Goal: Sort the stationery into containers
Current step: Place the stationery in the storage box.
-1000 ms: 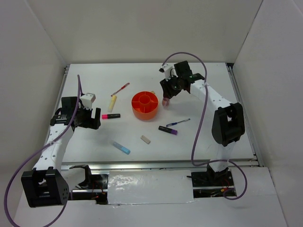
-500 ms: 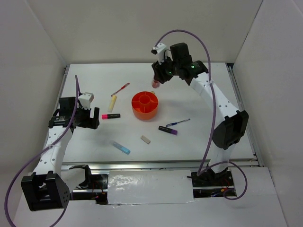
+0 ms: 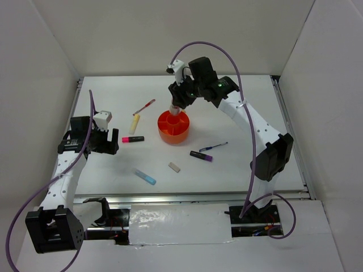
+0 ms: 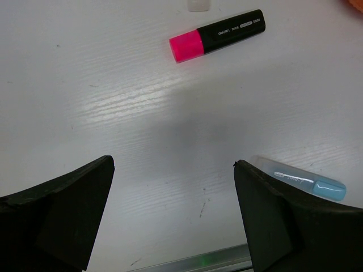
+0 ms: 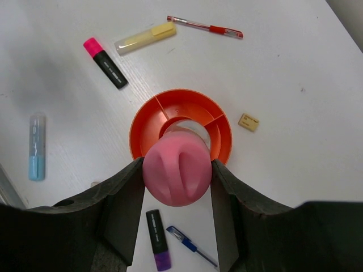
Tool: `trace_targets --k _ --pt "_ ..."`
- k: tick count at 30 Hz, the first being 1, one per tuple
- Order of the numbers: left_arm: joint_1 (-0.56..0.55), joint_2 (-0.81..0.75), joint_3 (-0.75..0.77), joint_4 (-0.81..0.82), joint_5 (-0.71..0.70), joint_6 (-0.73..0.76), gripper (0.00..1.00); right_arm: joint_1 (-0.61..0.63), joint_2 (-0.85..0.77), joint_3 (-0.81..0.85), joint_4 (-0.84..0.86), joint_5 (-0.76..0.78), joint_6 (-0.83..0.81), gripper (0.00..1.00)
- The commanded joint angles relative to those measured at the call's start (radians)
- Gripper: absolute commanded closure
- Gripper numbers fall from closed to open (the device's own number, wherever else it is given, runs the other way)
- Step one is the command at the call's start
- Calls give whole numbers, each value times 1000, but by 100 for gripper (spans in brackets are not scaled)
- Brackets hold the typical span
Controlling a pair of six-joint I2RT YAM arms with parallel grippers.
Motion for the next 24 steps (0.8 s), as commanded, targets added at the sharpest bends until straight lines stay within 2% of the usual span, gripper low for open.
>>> trace_targets --k 1,24 --pt "6 -12 24 10 24 13 1 13 -3 16 23 -11 21 100" --pt "17 -5 24 7 25 13 1 15 93 -27 28 -48 29 99"
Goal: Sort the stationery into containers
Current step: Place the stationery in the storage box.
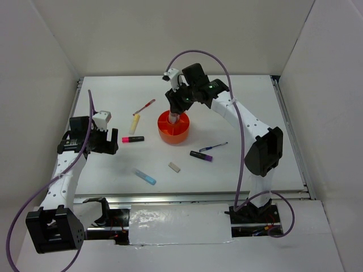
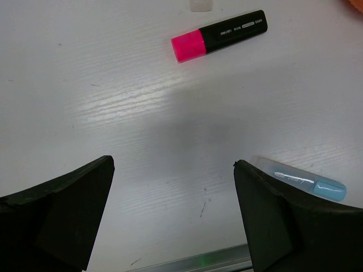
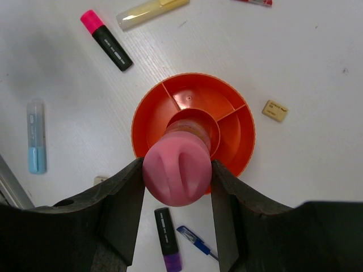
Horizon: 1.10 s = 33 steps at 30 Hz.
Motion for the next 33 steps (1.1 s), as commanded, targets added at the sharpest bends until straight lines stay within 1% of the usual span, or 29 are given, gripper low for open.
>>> trace_targets --k 1,6,17,22,23,25,28,29,30,31,33 --pt "5 -3 24 6 19 12 1 7 16 4 25 -28 6 99" --pt "6 -5 24 8 20 11 1 7 33 -4 39 -26 15 98" --pt "6 0 26 8 19 11 1 7 85 -2 58 -9 27 87" --pt "5 3 27 8 20 11 1 7 91 -39 81 0 34 79" --pt "6 3 26 8 17 11 1 7 91 -42 84 1 34 76" --pt "6 3 26 9 19 11 1 7 93 -50 91 6 37 74" --pt "6 3 26 9 19 9 1 8 100 -42 84 7 41 60" --pt "6 3 26 9 20 12 1 8 103 -41 82 7 43 49" --pt "6 1 26 9 20 12 1 8 103 -41 82 7 44 45" --pt "6 1 26 9 20 11 1 8 103 -38 82 7 46 38" --pt "6 0 24 9 20 12 1 8 100 -31 78 9 49 33"
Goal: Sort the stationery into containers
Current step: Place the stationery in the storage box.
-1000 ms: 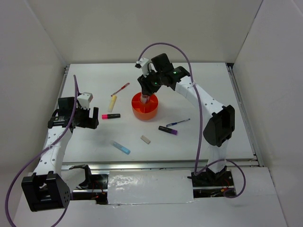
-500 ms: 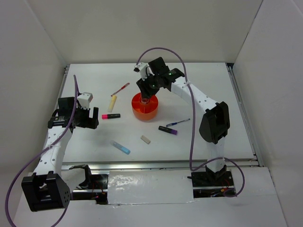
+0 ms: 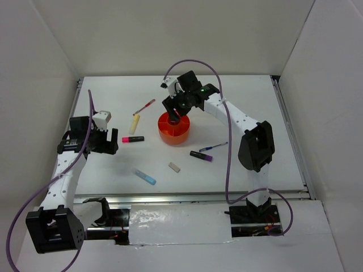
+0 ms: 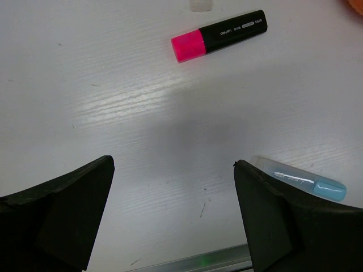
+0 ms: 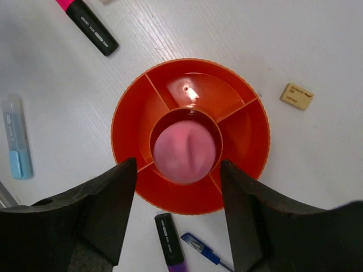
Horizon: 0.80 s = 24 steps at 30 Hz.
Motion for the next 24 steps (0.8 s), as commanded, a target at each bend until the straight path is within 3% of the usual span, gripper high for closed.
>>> trace_targets --k 1,4,10,13,18,24 --pt "6 -2 26 9 22 14 1 8 -5 15 39 -1 14 30" --pt "6 -3 24 9 26 14 1 11 -13 20 37 0 18 24" --pt "6 3 50 41 54 17 1 -10 -88 52 31 -38 52 24" --pt "6 90 145 86 80 0 3 -56 -160 48 39 -85 103 24" --pt "-5 430 478 60 147 -18 18 -177 -270 -3 -3 -165 137 25" --pt "-72 801 840 58 97 -48 32 -315 -417 -202 9 -170 134 25"
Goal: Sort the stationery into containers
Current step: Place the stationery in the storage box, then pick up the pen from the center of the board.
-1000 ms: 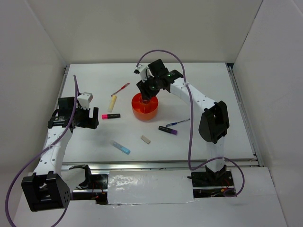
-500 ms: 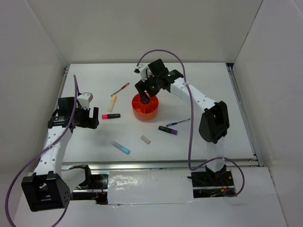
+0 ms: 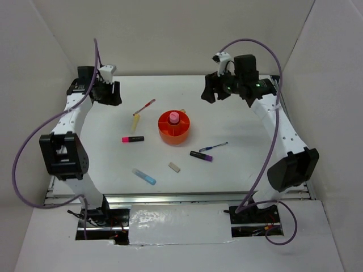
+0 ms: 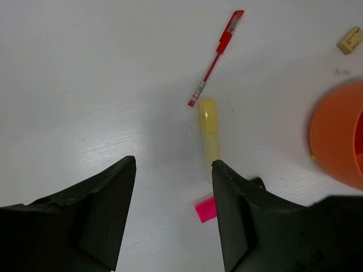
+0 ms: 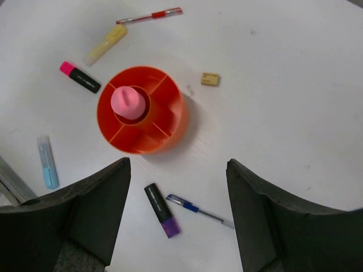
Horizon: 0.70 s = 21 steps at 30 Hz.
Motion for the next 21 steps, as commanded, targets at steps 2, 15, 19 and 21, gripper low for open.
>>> trace_targets --k 2,15,19,21 --pt "-66 244 255 -10 -9 -29 34 -45 -86 -129 1 -34 17 25" --pt "-218 714 796 -113 -25 27 31 -131 -145 -295 -5 -42 34 26" --pt "-252 731 739 -77 -77 39 30 -136 -138 -302 -13 -37 28 27" --pt "-261 757 754 -88 -91 34 31 -137 -131 -299 -16 -39 25 27"
